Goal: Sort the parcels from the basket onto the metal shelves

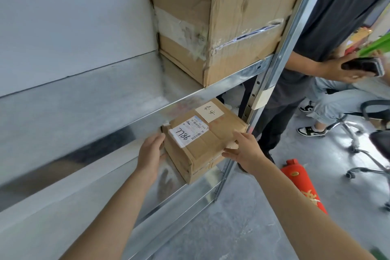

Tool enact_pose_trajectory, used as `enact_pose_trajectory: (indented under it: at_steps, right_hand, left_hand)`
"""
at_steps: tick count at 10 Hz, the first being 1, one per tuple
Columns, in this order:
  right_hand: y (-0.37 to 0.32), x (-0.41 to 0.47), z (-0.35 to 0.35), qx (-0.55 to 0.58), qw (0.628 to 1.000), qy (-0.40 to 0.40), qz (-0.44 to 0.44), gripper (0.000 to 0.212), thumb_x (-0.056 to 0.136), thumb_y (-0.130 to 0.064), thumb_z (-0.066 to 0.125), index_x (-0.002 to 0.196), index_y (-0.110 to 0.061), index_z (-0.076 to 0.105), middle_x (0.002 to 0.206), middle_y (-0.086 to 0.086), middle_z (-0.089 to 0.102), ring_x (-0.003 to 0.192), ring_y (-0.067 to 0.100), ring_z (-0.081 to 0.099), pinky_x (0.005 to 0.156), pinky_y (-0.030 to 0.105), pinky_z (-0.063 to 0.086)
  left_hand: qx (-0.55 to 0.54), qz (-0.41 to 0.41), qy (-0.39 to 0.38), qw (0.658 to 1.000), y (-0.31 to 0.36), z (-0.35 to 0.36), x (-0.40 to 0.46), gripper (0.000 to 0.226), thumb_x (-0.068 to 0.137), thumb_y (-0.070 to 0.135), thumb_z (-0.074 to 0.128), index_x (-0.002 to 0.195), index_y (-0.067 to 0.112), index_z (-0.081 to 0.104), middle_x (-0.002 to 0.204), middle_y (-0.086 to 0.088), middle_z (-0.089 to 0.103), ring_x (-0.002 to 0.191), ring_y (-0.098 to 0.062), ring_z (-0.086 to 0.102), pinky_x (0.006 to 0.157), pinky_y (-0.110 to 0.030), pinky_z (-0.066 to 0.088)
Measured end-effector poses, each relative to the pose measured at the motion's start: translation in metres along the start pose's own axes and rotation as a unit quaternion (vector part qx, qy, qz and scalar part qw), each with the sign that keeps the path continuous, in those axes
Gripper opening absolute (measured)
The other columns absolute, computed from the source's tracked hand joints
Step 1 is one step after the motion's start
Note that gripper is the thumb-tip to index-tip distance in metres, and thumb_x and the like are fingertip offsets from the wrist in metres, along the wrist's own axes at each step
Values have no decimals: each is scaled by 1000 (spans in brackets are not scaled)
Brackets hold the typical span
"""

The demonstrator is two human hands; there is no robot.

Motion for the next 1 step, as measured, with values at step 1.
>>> enact_pose_trajectory:
  at_steps: [1]
  right_hand:
    - [-2, -13, 1, 12, 1000, -18, -2, 53, 104, -33, 62, 150, -19, 41, 144, 11, 44, 112, 42, 66, 69, 48, 66]
  left_hand:
    - [-58, -23, 33, 998, -6, -17, -16, 23, 107, 23, 52, 127, 15, 59, 129, -5, 57, 129, -25, 53, 101, -45, 47]
Point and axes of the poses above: each hand's wrist, its own x-axis towards the middle knuckle, its own z-axis out of the palm, y = z × x, the point moved 10 cm from there along x, towards the middle knuckle
